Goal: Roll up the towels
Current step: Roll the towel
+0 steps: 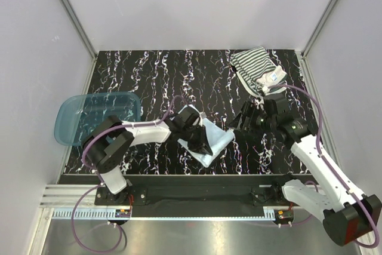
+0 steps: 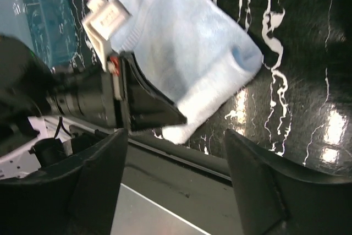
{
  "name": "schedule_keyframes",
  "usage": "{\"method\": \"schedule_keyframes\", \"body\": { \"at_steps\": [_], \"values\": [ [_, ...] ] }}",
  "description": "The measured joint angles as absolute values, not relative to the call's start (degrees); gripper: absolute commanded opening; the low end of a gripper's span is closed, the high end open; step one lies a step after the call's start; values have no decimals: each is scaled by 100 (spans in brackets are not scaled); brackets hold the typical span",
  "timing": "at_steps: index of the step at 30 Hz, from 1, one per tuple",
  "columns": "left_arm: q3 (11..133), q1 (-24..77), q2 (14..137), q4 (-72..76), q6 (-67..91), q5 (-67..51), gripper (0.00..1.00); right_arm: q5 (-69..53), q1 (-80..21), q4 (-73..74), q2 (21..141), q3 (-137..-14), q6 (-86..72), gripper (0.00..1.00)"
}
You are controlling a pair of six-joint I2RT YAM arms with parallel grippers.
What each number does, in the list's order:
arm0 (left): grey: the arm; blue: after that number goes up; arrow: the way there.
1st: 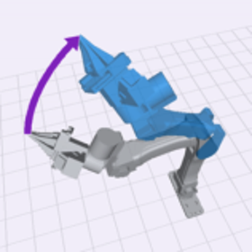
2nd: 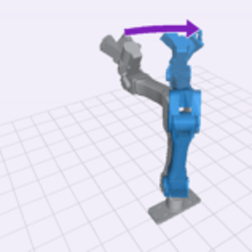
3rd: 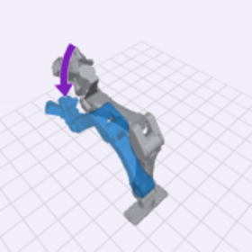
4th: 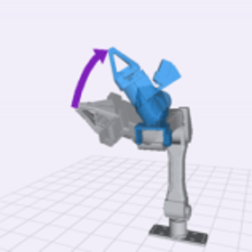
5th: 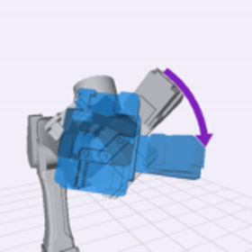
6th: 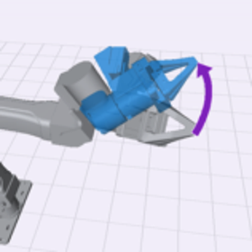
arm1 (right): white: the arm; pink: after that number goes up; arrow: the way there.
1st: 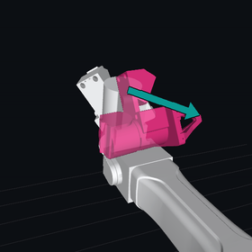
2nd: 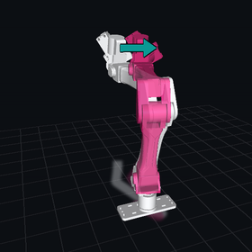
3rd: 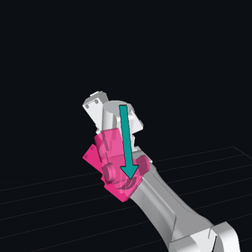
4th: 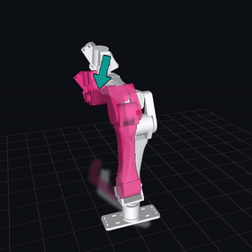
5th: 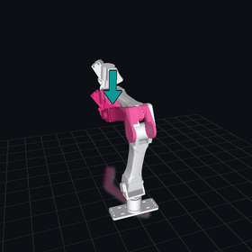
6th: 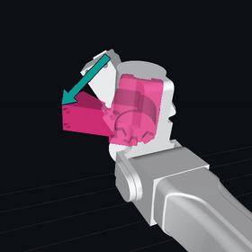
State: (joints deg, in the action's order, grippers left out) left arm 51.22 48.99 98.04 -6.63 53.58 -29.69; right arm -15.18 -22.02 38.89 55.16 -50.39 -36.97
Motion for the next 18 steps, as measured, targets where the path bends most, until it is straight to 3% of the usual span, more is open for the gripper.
{"method": "schedule_keyframes", "body": {
  "at_steps": [4,14,18],
  "values": [
    [4862,4552,9839,-403,5568,-3299,0,-1772,-2202,3592,5286,-4460,-3962,64],
    [4823,4528,10490,362,5948,-4121,1,-2064,-2220,2770,5846,-3415,-4340,60],
    [4923,4532,10534,305,5913,-4318,8,-2064,-2281,2596,6088,-3326,-4399,61]
  ]
}}
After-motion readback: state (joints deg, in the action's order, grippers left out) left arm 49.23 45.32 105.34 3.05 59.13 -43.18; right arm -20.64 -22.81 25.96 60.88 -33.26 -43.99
